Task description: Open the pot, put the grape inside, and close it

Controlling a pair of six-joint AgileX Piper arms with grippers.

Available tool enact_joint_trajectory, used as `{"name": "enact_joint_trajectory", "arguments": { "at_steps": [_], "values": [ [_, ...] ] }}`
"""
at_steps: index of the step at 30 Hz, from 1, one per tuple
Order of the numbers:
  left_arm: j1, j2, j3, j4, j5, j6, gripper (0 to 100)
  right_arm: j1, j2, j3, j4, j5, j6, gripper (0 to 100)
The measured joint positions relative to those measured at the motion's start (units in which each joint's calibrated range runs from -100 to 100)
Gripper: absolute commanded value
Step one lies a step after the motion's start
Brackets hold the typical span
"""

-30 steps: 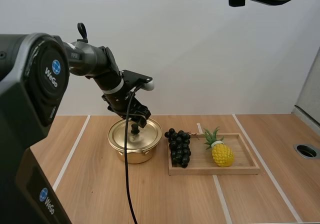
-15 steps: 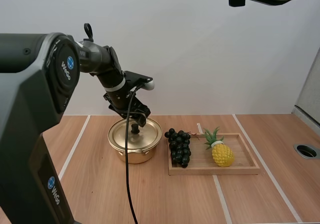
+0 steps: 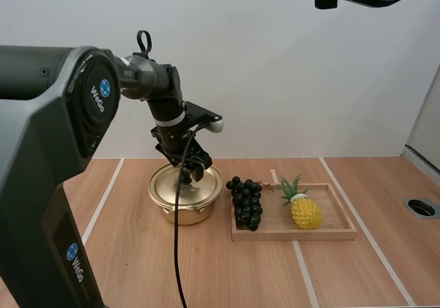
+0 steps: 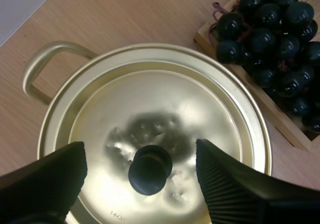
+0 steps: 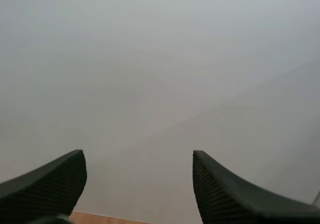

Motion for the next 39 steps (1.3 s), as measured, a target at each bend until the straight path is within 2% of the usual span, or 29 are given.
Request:
{"name": "enact_joint_trajectory", "arguments": {
  "at_steps": [27, 28, 29, 32, 33, 34, 39],
  "values": [
    [0.00, 2.9, -0.1, 0.9, 0.5, -0.6, 100, 0.0, 0.0, 0.0, 0.0, 0.0, 0.0, 100],
    [0.00, 2.9, -0.1, 0.9, 0.5, -0.6, 95, 0.0, 0.0, 0.0, 0.0, 0.0, 0.0, 100],
    [0.00, 2.9, -0.1, 0.8, 0.5, -0.6, 81, 0.0, 0.0, 0.0, 0.0, 0.0, 0.0, 100],
    [0.00, 2.9, -0.1, 0.6, 0.5, -0.6, 35, 0.0, 0.0, 0.0, 0.0, 0.0, 0.0, 100],
    [0.00, 2.9, -0.1, 0.4, 0.7, -0.7, 11, 0.0, 0.0, 0.0, 0.0, 0.0, 0.0, 100],
    [0.00, 2.9, -0.3, 0.4, 1.1, -0.7, 0, 0.0, 0.0, 0.0, 0.0, 0.0, 0.0, 100],
    [0.00, 2.5, -0.6, -0.1, 1.9, -0.8, 0, 0.0, 0.0, 0.0, 0.0, 0.0, 0.0, 100]
  ]
}}
